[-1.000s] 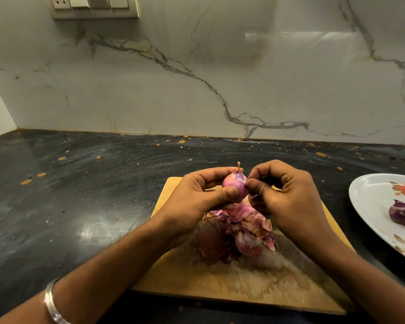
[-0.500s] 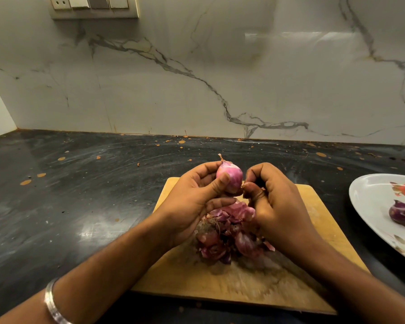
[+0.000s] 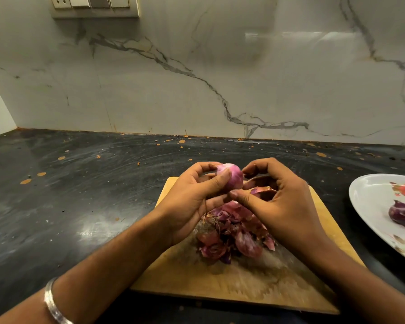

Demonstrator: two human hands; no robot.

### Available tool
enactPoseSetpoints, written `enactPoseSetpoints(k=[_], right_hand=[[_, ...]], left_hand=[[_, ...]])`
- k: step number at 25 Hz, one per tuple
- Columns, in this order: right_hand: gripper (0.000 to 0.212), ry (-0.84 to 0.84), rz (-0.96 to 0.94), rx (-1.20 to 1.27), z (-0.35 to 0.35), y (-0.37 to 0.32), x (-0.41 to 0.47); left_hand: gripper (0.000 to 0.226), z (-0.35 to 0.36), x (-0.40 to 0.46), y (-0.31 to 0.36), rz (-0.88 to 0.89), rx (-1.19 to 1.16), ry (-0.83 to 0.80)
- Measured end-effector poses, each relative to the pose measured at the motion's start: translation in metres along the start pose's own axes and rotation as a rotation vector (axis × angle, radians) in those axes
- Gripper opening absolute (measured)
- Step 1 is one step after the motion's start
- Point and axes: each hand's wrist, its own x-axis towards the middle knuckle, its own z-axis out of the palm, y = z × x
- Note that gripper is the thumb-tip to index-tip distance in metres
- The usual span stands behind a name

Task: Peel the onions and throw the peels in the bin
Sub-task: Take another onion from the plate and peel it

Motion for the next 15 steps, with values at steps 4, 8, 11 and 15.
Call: enactPoseSetpoints(k=[4,8,11,15], right_hand=[[0.013,0.042,0.022,0.057,-0.0007,0.0016,0.0011],[0.011,0.048,0.11,0.18,-0.0033,0.0052,0.0031],[0.026,-0.039,0.029,0.173,0.0002,-0.0013,0.0012],[0.015,-0.018,-0.026,0.077,0.0035,0.0008,0.0007]], left_hand=[[0.041,0.0003,-0.0021,0.0003,0.011,0.108,-0.073],[0.045,0.0034,-0.0019,0.0008,0.019,0.107,-0.158],[0.046,0.001,-0.0016,-0.0003,0.055,0.203,-0.058],[0.053,-0.0025,-0.0009,-0.0009,0.094,0.304,0.052]])
